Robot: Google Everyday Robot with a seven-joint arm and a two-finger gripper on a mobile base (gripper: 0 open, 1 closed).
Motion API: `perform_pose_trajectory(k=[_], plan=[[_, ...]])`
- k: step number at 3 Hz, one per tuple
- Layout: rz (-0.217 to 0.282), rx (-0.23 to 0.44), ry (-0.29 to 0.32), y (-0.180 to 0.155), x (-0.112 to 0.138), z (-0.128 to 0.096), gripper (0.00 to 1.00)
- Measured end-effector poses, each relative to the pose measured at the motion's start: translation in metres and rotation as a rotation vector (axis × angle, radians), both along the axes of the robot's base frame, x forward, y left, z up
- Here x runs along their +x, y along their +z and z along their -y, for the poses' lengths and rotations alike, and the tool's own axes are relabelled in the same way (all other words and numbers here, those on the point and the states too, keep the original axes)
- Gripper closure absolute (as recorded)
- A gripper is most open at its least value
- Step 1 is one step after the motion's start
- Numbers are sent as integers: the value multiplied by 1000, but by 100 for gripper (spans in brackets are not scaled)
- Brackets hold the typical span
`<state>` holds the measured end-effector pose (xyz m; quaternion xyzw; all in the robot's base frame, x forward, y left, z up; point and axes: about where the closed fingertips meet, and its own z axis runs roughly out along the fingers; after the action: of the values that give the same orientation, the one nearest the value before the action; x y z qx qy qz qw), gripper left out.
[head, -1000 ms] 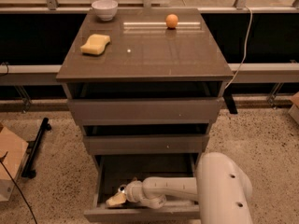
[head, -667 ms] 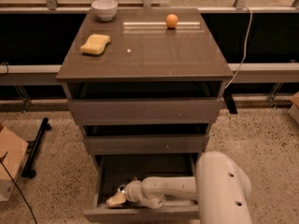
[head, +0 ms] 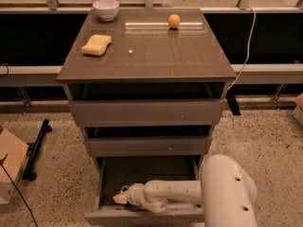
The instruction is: Pick coke can from bottom drawer and place on counter
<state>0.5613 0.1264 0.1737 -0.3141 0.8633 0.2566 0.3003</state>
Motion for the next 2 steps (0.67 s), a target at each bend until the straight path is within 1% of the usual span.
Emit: perform_pose_trajectory(k=[1, 2], plan=[[7, 10, -3, 11, -4, 4, 73], [14, 17, 22, 36, -14, 9, 97]])
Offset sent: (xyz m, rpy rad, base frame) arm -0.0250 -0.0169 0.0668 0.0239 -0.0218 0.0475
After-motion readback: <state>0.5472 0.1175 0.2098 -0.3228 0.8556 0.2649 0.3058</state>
